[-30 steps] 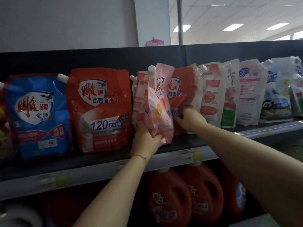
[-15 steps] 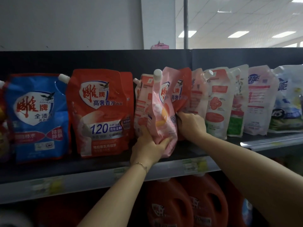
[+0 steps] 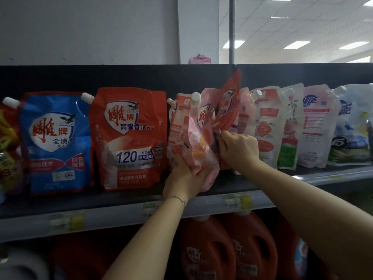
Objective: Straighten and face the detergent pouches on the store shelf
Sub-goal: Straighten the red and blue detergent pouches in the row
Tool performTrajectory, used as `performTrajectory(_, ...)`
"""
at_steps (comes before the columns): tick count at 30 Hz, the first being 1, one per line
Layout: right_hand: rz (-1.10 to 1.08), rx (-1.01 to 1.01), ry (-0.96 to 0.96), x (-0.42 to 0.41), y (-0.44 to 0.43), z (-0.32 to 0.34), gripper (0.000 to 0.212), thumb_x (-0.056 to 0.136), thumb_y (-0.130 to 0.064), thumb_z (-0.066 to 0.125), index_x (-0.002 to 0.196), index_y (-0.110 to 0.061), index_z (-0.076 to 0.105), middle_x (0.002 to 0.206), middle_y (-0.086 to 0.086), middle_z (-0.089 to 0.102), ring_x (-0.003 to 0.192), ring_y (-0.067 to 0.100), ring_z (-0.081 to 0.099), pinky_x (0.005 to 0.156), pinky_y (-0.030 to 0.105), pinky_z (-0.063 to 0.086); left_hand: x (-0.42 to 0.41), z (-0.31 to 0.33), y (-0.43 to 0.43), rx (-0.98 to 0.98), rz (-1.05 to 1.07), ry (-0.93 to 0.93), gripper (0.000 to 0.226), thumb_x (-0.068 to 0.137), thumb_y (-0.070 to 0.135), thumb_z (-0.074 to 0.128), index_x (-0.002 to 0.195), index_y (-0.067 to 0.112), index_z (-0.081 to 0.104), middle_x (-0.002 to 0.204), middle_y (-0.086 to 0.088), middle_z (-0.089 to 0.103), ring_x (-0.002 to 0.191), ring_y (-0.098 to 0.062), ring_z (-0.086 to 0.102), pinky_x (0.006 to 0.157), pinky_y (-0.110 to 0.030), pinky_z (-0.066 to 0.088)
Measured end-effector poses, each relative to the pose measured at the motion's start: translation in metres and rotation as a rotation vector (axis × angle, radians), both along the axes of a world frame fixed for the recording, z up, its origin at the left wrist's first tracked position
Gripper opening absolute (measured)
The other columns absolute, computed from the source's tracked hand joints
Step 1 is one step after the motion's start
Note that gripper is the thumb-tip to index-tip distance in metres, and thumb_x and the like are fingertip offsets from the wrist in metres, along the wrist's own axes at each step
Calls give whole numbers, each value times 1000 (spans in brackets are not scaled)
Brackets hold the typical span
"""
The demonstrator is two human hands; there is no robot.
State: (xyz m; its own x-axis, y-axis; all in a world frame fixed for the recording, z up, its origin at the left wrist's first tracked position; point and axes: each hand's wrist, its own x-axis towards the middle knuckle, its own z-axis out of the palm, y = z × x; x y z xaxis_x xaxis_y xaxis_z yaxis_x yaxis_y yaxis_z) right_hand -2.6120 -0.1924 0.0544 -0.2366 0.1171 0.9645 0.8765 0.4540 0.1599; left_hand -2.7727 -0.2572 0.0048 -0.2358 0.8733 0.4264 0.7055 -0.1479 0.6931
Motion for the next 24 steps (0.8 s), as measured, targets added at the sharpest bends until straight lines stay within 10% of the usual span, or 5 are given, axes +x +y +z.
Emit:
performTrajectory(11, -52, 219, -224, 33, -49, 17, 40, 93, -18, 45, 55, -14, 56, 45, 0, 55, 38, 21, 55, 40, 19, 32, 14, 11, 5, -163, 116, 117, 106, 76, 77, 48, 146, 10, 7, 131, -9, 56, 118, -32, 55, 95, -37, 44)
performTrajectory(19, -32, 279, -240, 49, -83, 13, 25, 76, -9, 65, 55, -16, 54, 48, 0, 56, 42, 20, 58, 39, 23, 38, 56, 22, 35, -299, -213, -291, 78, 86, 30, 59, 147, 0, 22, 147, -22, 34, 134, -40, 36, 110, -44, 34)
performTrajectory(24, 9, 294, -172, 50, -101, 15, 26, 73, -6, 65, 54, -15, 50, 45, -1, 50, 39, 18, 53, 38, 22, 33, 39, 33, 22, -309, -423, -489, 56, 71, 10, 73, 124, 1, 56, 111, -18, 66, 97, -32, 65, 82, -44, 57)
